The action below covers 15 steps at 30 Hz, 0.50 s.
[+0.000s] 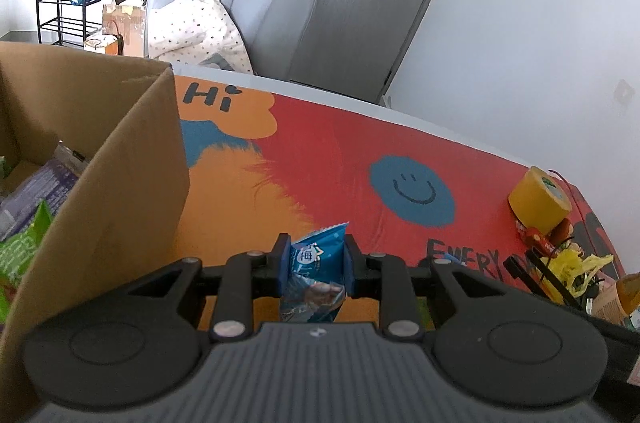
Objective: Organize snacks
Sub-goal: 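Carry the blue-and-white pack over the box with both tools and open them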
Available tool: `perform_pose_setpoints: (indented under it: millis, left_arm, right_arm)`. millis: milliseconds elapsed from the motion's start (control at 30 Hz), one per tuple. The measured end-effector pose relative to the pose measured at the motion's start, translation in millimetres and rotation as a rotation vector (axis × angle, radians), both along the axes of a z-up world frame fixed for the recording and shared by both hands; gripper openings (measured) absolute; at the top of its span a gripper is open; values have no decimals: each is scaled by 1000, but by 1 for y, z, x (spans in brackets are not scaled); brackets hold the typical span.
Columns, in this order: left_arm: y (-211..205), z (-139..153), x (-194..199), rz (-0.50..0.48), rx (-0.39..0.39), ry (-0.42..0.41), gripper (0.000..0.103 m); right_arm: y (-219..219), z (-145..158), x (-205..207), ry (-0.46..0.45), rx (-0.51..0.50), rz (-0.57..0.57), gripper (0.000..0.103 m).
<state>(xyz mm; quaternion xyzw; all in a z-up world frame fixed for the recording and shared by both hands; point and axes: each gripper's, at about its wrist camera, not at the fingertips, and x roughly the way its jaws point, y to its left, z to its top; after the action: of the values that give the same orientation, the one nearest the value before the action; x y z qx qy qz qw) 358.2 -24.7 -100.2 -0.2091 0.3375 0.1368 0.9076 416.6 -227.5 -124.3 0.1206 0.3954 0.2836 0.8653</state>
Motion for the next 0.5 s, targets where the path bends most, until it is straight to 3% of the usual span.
perform_pose_setpoints:
  millis: [500]
  left_arm:
    - [-7,34,-38,-39,-1,-57,25]
  right_arm:
    - [-20,41,-53,-80,35,-40,34]
